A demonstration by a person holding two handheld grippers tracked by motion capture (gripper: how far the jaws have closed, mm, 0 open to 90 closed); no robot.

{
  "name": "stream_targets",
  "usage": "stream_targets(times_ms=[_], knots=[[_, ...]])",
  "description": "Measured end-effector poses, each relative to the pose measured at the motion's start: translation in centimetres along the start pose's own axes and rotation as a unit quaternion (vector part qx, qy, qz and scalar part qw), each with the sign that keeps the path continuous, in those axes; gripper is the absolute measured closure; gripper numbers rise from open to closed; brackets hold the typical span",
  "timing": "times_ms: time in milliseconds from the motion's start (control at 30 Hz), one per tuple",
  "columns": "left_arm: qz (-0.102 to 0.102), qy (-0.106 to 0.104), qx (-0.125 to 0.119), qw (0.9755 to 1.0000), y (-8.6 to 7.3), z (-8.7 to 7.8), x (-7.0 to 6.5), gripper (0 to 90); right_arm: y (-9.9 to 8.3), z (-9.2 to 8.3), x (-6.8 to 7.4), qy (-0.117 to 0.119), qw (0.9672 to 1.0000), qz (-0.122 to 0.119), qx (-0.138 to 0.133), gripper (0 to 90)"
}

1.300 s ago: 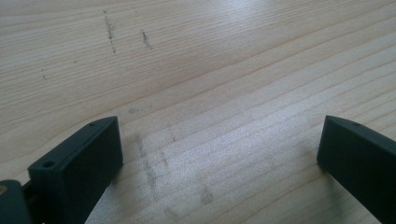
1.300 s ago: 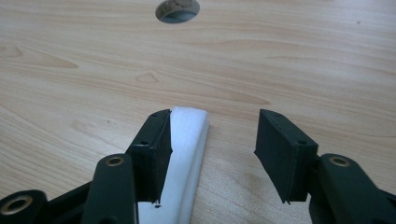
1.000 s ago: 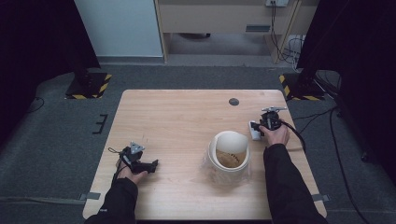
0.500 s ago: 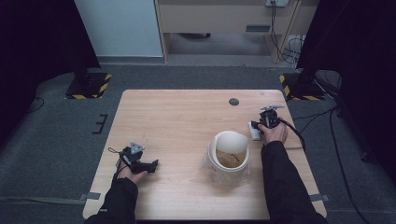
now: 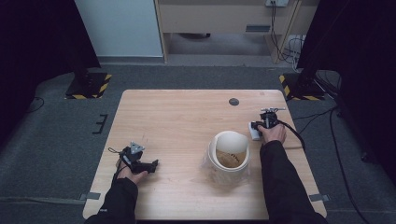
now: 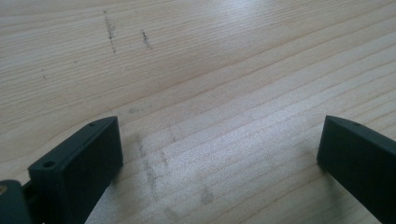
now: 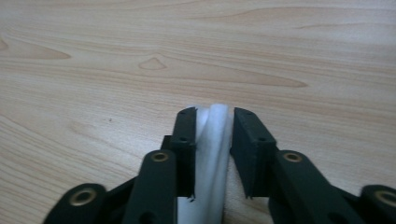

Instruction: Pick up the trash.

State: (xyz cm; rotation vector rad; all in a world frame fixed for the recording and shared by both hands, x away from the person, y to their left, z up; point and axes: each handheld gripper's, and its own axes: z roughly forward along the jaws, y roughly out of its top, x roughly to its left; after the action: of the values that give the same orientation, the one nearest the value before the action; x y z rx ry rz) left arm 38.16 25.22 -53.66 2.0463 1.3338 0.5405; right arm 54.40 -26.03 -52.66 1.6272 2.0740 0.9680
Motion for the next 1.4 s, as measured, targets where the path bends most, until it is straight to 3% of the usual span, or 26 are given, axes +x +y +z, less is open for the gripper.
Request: stream_targets(times_ms=[267,433,567,667,867,967,1000,1400], knots=[[0.000,0.000,0.000,1.0000,0.0,0.0,0.0,0.0,-0.7,-0.1,-0.2,0.022,0.9983,0.050,-0.021,82.5],[0.000,0.000,0.000,1.0000,0.0,0.0,0.0,0.0,-0.6,-0.6,-0.3,0.024,0.9986,0.045,-0.016,84.0],[0.000,0.000,0.000,1.0000,0.0,0.0,0.0,0.0,-0.5,-2.4,-1.0,0.036,0.9969,0.054,-0.044,83.9],[0.000,0.001,0.000,1.0000,0.0,0.0,0.0,0.0,-0.3,-3.4,-1.1,0.046,0.9958,0.047,-0.064,83.8],[0.000,0.001,0.000,1.0000,0.0,0.0,0.0,0.0,0.6,-7.5,-0.4,0.082,0.9882,0.032,-0.125,83.8],[-0.001,0.001,0.000,1.0000,0.0,0.0,0.0,0.0,0.7,-8.4,-0.2,0.091,0.9860,0.026,-0.138,83.7],[-0.001,0.001,0.000,1.0000,0.0,0.0,0.0,0.0,0.6,-9.7,0.1,0.100,0.9834,0.022,-0.150,83.7],[-0.001,-0.001,0.000,1.0000,0.0,0.0,0.0,0.0,-0.9,-15.5,1.5,0.118,0.9716,0.006,-0.205,83.7]])
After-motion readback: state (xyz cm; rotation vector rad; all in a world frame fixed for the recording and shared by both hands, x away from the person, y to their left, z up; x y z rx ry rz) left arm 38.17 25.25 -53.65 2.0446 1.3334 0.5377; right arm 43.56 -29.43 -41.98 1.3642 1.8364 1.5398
